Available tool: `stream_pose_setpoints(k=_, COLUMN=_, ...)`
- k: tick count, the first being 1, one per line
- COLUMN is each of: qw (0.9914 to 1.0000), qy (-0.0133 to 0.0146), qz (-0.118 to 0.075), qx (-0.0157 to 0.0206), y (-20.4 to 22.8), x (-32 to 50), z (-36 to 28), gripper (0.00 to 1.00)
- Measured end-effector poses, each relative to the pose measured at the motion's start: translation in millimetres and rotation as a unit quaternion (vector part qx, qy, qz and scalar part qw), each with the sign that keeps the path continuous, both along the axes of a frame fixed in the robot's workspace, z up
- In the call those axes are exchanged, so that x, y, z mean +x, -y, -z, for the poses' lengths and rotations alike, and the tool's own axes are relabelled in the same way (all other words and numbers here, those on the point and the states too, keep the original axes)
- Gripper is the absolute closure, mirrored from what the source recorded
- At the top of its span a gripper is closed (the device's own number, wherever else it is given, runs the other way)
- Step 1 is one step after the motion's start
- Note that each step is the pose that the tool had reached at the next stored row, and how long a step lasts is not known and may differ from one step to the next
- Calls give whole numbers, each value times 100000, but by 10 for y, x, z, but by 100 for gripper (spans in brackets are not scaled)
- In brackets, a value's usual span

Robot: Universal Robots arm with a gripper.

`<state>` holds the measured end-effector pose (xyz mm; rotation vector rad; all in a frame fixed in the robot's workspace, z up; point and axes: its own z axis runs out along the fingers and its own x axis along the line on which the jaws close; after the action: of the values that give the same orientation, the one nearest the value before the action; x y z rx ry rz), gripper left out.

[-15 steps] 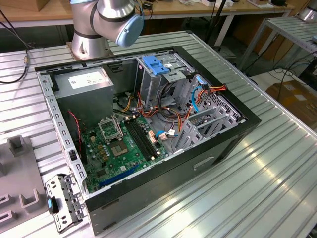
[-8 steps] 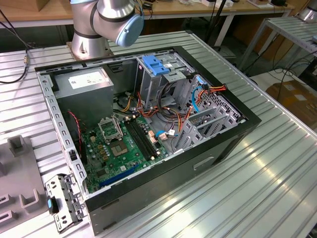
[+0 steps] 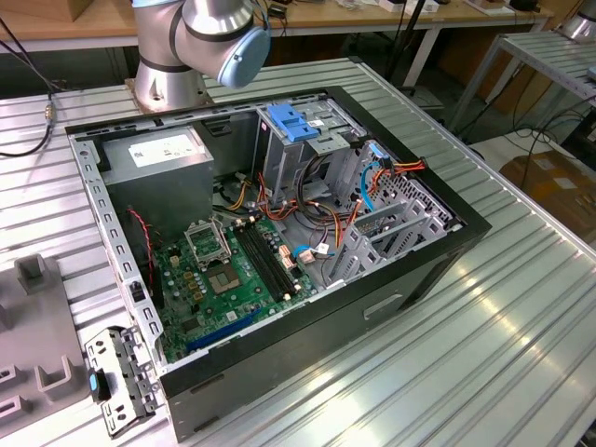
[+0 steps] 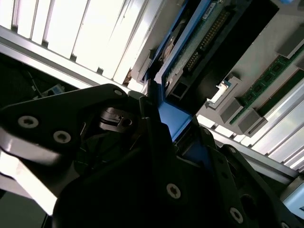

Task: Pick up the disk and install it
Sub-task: 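Pick up the disk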

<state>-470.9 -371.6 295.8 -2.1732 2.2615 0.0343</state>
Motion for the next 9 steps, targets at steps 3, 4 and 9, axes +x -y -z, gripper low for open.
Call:
stream_pose_setpoints(k=3, qw=100000, qy=3, qz=1, qx=1, y=0, x=0, z=1, gripper=63)
stream_pose_setpoints(k=4, qw=100000, qy=0, qz=3, qx=-1, y=0, x=0, z=1, gripper=63)
stream_pose_setpoints(k=9, qw=100000, qy=2, qz=4, qx=0, y=0, x=0, z=2, gripper=63)
